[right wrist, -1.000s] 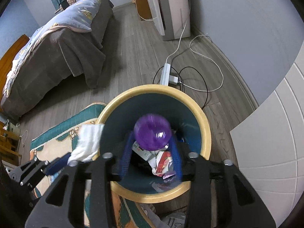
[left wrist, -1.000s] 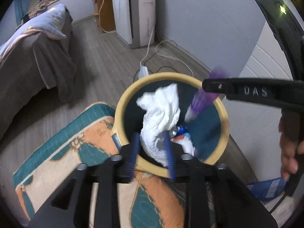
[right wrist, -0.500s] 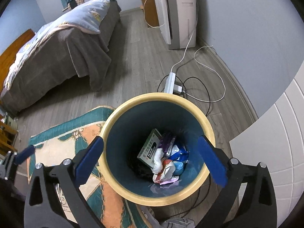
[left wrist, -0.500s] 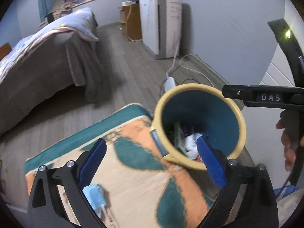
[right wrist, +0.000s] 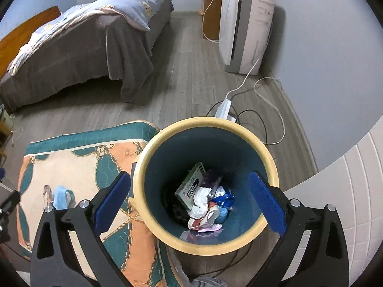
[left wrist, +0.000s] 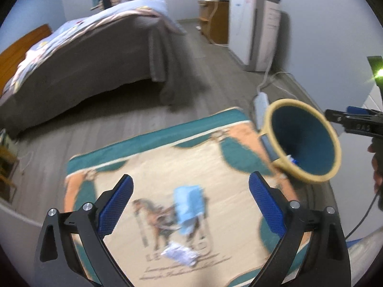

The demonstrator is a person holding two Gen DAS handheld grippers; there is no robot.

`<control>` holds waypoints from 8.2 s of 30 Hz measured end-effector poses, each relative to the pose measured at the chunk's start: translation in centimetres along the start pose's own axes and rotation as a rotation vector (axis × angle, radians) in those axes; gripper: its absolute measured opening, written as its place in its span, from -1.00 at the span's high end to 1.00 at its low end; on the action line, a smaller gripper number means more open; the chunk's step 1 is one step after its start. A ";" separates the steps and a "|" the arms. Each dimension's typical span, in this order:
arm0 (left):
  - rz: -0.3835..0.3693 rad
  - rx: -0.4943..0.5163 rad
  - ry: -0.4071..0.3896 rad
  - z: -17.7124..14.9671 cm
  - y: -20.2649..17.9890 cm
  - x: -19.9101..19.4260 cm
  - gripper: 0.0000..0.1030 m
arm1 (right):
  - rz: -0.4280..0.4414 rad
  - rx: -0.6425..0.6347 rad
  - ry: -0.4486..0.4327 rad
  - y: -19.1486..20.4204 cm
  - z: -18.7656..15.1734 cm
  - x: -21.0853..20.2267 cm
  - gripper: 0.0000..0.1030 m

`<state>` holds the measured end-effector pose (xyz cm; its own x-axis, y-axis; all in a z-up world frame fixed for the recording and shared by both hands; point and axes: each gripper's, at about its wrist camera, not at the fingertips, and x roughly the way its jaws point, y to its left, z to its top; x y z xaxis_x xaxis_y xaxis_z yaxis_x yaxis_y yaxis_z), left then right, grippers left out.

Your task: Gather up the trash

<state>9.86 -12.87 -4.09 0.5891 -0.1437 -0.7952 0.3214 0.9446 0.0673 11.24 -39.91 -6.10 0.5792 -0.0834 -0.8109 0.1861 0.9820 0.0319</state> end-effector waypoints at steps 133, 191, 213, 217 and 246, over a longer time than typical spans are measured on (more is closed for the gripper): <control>-0.271 0.218 0.059 0.4 -13.2 5.9 -0.17 | 0.162 0.050 0.175 -1.4 -0.1 4.4 0.84; -0.109 0.119 -0.120 1.7 -13.7 -5.9 -0.90 | -0.088 0.129 -0.074 -7.2 -7.2 -11.3 -0.89; -0.133 0.109 -0.125 0.9 -12.4 -5.5 -0.90 | -0.169 0.049 -0.186 -4.8 -7.7 -12.3 -0.89; -0.136 0.118 -0.125 0.7 -12.5 -5.6 -0.90 | -0.169 0.049 -0.185 -4.7 -7.8 -12.3 -0.89; -0.147 0.131 -0.122 0.5 -12.8 -5.5 -0.90 | -0.169 0.044 -0.176 -5.1 -7.8 -12.3 -0.89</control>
<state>2.90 -24.28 -0.23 0.6116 -0.3189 -0.7241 0.4991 0.8656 0.0402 -3.04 -42.57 -0.90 0.6657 -0.2781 -0.6925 0.3247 0.9435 -0.0668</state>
